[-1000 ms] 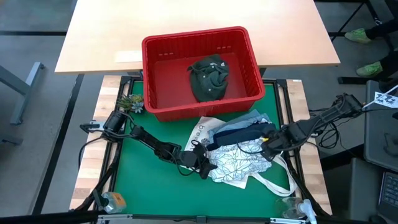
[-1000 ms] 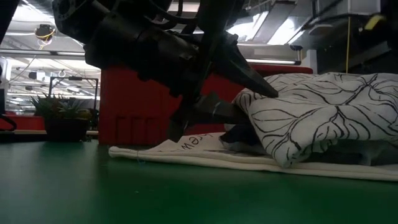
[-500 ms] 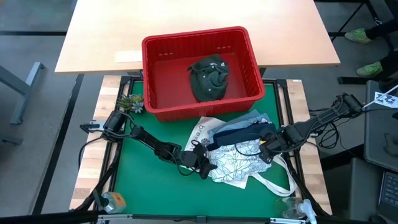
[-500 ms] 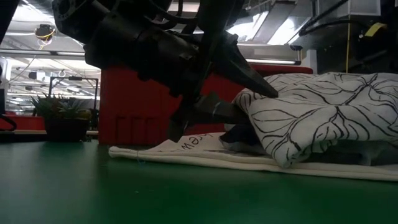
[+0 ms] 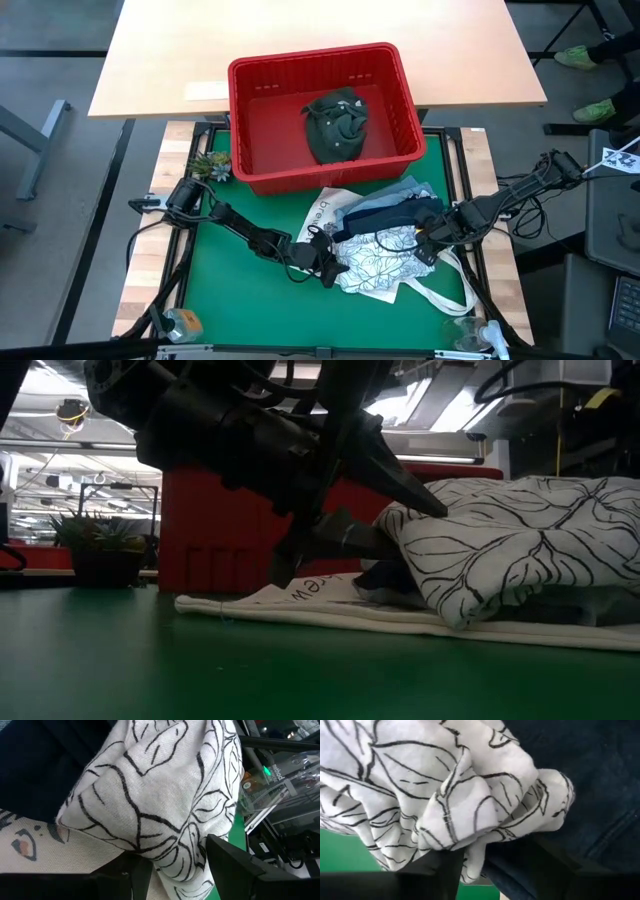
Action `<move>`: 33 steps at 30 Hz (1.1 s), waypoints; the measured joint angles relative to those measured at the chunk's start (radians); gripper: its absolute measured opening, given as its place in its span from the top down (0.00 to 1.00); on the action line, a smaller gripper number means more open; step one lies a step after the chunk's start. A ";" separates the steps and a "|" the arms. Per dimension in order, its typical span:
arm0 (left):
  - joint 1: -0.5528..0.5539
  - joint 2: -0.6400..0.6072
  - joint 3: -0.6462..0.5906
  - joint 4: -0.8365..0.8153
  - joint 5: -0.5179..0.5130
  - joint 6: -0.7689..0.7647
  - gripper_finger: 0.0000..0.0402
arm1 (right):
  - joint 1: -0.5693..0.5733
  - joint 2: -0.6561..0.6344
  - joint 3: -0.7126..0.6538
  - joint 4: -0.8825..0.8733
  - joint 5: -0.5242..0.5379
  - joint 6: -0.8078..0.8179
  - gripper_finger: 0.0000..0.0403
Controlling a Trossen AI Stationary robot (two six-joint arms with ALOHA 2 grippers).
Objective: Fold laundry
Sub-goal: Fold the patterned white shirt
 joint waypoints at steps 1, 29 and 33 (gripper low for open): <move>0.000 0.000 0.000 0.000 0.000 0.000 0.57 | 0.000 0.000 0.000 0.003 -0.001 -0.010 0.53; 0.002 -0.002 -0.001 0.121 0.054 -0.098 0.98 | 0.000 -0.002 0.001 0.156 -0.026 -0.036 0.98; 0.004 -0.002 -0.001 0.221 0.060 -0.137 0.96 | 0.000 -0.003 0.033 0.164 -0.026 -0.035 0.98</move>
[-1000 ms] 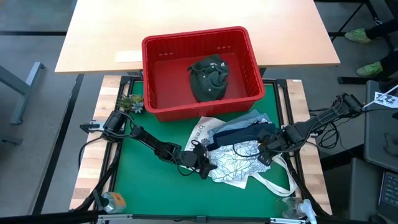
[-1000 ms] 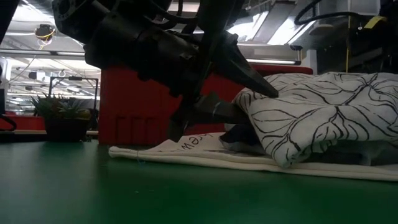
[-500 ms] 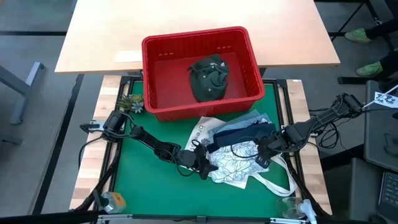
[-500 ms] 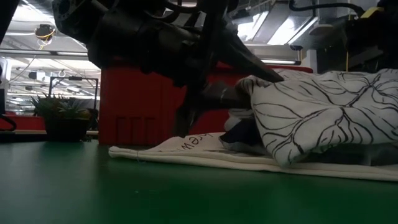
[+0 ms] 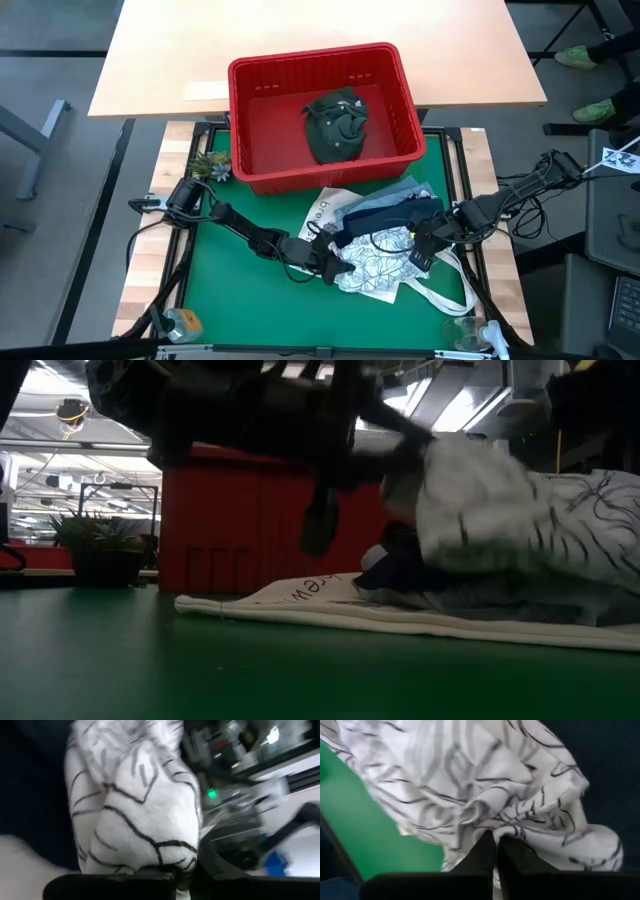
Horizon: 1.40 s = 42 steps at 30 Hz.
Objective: Fold laundry
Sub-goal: Fold the patterned white shirt
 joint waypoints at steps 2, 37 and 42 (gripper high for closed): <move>0.003 0.000 0.000 0.057 0.003 -0.013 0.97 | 0.000 0.000 0.023 0.001 0.002 -0.001 0.99; 0.109 0.000 0.239 0.021 0.043 0.061 0.98 | 0.000 -0.199 0.068 0.029 0.176 0.031 1.00; 0.134 0.000 0.253 0.021 0.042 0.062 0.98 | 0.000 -0.248 0.068 0.019 0.219 0.031 1.00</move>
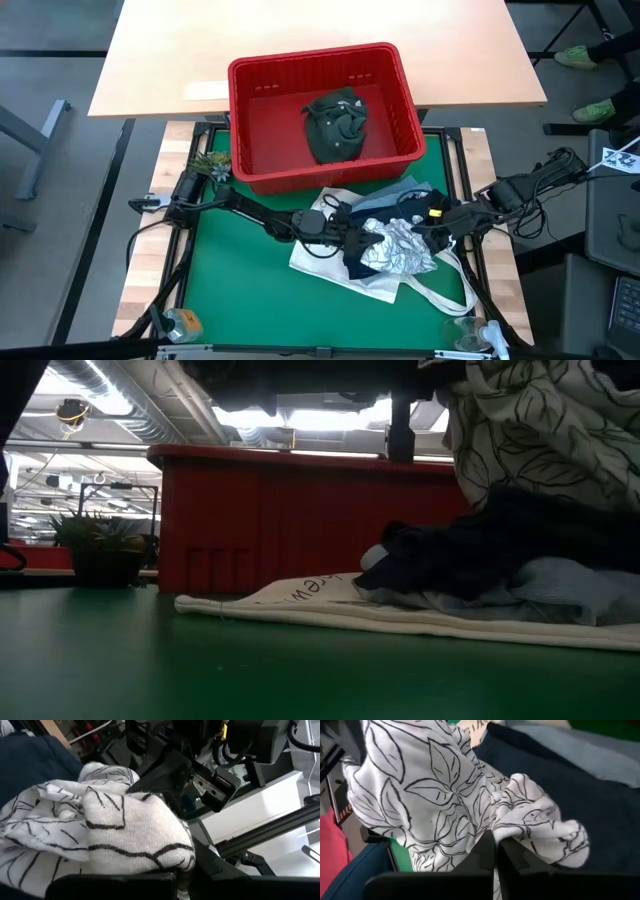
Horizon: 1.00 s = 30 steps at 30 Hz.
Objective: Fold laundry
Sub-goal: Fold the patterned white shirt
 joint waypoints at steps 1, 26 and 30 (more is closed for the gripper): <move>0.004 0.000 0.000 0.000 0.000 0.000 0.98 | 0.000 -0.011 0.000 -0.008 0.009 0.000 1.00; 0.082 0.000 0.001 0.002 -0.056 0.027 0.98 | 0.000 -0.139 0.000 -0.177 0.167 0.050 1.00; 0.065 0.000 0.001 -0.077 -0.021 0.068 0.98 | 0.000 -0.141 0.001 -0.216 0.141 0.067 1.00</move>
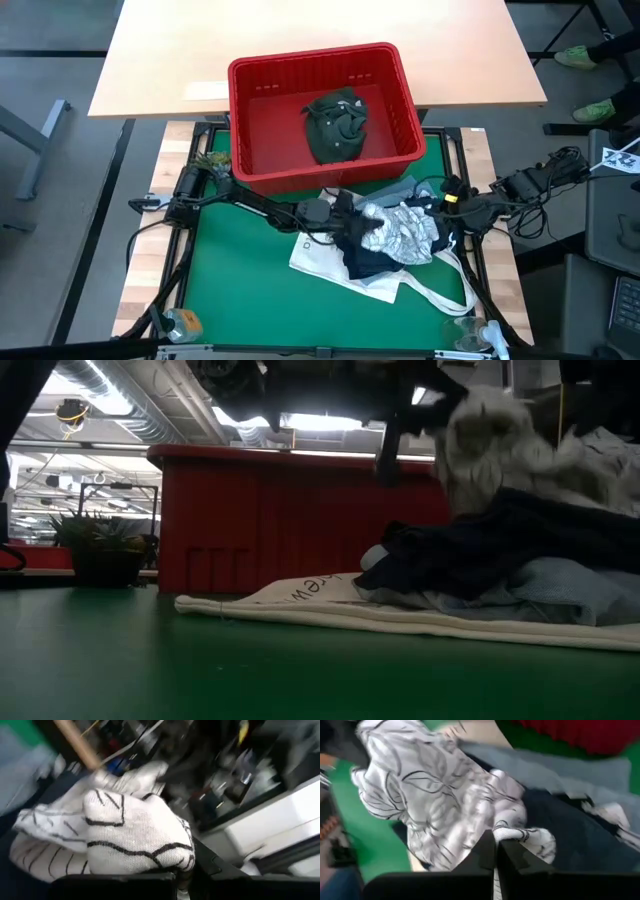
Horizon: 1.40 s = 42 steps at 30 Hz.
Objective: Fold laundry
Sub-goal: Fold the patterned white shirt
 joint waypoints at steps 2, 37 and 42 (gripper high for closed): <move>-0.016 0.001 0.000 -0.075 0.002 0.000 0.98 | 0.000 0.006 0.000 -0.062 -0.024 0.024 1.00; 0.028 0.001 0.000 -0.584 0.316 0.249 0.64 | 0.000 0.109 0.000 -0.238 -0.197 0.030 0.59; 0.052 0.000 0.000 -0.619 0.387 0.243 0.62 | 0.000 0.109 -0.001 -0.163 -0.299 0.036 0.58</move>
